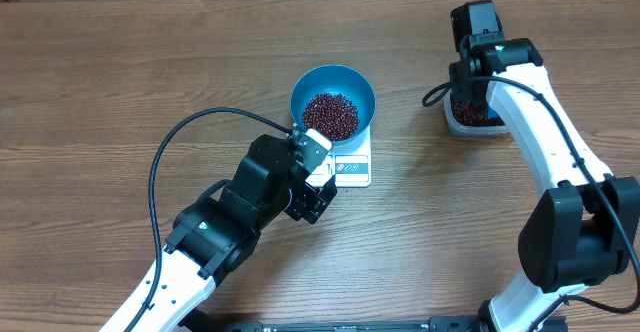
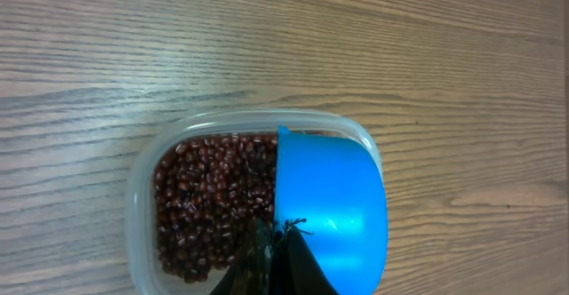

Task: Scoop item into bowl and weigh 150g on scale
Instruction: 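Move the empty scoop with right gripper back to the bean container, then scoop more red beans from the container with right gripper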

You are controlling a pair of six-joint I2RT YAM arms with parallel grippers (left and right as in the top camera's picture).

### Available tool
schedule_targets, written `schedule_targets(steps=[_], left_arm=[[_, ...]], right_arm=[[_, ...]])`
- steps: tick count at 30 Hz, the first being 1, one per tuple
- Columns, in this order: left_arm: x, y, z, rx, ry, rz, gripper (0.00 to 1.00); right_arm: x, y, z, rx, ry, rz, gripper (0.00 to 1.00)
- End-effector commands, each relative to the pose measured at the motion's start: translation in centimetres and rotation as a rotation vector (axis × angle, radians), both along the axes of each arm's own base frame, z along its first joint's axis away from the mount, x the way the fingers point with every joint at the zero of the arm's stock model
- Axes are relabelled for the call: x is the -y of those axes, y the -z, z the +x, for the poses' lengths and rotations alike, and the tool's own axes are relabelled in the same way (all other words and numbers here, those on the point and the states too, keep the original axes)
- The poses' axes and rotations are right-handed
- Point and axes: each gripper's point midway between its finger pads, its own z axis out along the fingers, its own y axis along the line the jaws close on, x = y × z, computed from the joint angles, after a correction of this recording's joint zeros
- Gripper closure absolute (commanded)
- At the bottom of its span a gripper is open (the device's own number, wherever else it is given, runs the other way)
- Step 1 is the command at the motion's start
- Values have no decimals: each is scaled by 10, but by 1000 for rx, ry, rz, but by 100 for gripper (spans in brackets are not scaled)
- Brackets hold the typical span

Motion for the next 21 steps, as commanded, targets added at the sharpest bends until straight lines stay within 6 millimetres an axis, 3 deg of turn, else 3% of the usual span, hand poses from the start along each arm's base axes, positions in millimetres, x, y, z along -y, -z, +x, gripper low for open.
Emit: schedule_targets(steps=[1, 5, 12, 21], left_arm=[[-1, 3, 0, -5, -8, 2, 0], [-1, 3, 0, -5, -8, 2, 0], [-1, 3, 0, -5, -8, 2, 0], [-1, 3, 0, -5, -8, 2, 0]], right_arm=[[1, 6, 0, -4, 10, 18, 96], [0, 12, 0, -20, 10, 17, 96], [1, 44, -1, -99, 11, 6, 96], [-24, 52, -2, -120, -39, 147, 96]])
